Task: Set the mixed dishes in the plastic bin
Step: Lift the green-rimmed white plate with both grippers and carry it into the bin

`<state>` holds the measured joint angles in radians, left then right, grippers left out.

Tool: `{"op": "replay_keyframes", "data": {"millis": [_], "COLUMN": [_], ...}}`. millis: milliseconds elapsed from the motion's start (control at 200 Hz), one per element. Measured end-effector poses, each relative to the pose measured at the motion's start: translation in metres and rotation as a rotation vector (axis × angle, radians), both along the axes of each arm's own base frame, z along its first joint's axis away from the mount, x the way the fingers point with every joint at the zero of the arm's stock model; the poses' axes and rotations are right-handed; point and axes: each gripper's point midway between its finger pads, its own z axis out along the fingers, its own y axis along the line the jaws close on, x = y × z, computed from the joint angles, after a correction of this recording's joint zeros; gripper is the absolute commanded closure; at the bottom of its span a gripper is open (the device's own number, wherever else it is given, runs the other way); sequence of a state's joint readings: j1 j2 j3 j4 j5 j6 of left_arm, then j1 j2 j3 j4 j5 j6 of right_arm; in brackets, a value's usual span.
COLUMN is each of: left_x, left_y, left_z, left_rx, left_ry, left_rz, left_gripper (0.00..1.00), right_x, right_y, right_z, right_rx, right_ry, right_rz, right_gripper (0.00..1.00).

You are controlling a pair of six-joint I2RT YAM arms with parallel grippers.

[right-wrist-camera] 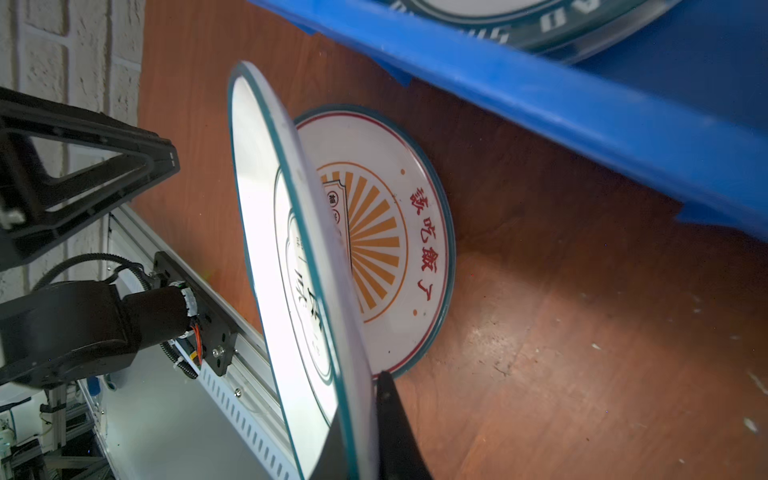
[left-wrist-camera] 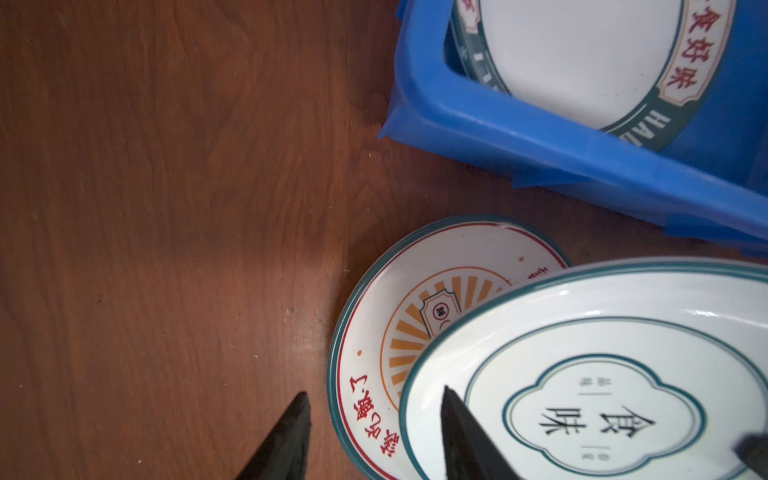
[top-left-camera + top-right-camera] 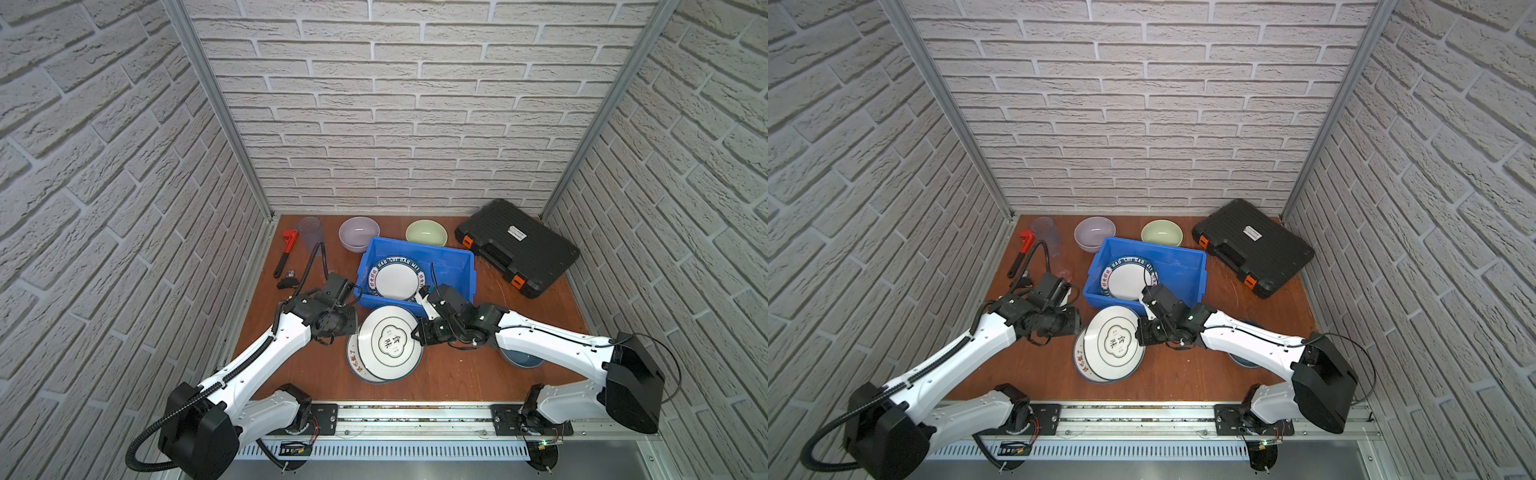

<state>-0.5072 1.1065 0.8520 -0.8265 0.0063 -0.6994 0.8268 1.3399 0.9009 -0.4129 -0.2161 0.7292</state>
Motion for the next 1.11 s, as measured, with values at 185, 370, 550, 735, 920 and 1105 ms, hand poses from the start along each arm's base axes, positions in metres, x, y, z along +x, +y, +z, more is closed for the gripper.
{"op": "replay_keyframes", "data": {"millis": [185, 370, 550, 735, 920, 1105], "left_x": [0.022, 0.05, 0.085, 0.112, 0.125, 0.132], "left_y": [0.012, 0.015, 0.002, -0.013, -0.019, -0.021], "left_z": [0.022, 0.034, 0.036, 0.03, 0.016, 0.0], "left_rx": [-0.011, 0.003, 0.005, -0.012, -0.003, 0.015], "left_ry": [-0.064, -0.108, -0.116, -0.126, -0.105, -0.073], "left_rz": [0.025, 0.01, -0.04, -0.083, -0.101, -0.118], "left_gripper": [0.27, 0.23, 0.35, 0.42, 0.44, 0.5], "right_x": [0.022, 0.053, 0.094, 0.136, 0.156, 0.167], "right_y": [-0.023, -0.049, -0.059, -0.064, -0.072, -0.072], "right_z": [0.038, 0.066, 0.097, 0.106, 0.086, 0.064], "right_rx": [0.049, 0.045, 0.033, 0.017, -0.025, -0.049], "right_ry": [-0.071, -0.13, -0.205, -0.232, -0.2, -0.167], "right_rz": [-0.062, -0.148, -0.209, -0.238, -0.256, -0.257], "right_gripper": [0.94, 0.94, 0.94, 0.94, 0.94, 0.94]}}
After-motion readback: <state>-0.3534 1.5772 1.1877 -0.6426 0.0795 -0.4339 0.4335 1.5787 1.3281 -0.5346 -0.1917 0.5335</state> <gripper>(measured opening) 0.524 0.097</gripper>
